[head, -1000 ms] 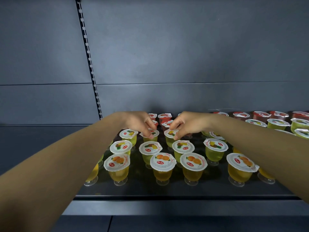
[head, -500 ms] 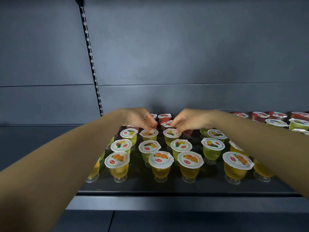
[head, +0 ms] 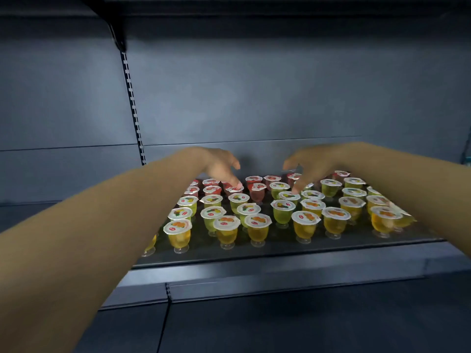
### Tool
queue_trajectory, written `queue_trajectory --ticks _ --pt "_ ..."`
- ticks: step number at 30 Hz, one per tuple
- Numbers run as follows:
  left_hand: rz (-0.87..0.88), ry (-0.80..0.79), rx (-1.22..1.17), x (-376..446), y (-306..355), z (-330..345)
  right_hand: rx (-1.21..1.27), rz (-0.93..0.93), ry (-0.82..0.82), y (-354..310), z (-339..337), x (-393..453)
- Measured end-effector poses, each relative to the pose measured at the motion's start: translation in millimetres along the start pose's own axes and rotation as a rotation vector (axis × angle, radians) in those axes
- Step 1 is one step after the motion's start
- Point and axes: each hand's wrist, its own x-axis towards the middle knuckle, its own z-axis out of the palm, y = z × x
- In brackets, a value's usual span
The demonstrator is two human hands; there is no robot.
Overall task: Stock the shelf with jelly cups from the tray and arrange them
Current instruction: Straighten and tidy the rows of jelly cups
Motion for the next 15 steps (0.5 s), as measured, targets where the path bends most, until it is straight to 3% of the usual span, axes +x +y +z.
queue_trajectory --ticks 6,15 --pt "0.066 0.032 0.018 -37.9 50.3 4.4 -0.111 0.107 -0.028 16.5 2.0 -79.5" --pt "0.125 0.033 0.024 -55.0 95.6 6.0 -0.049 0.182 0.028 52.7 9.4 -136.2"
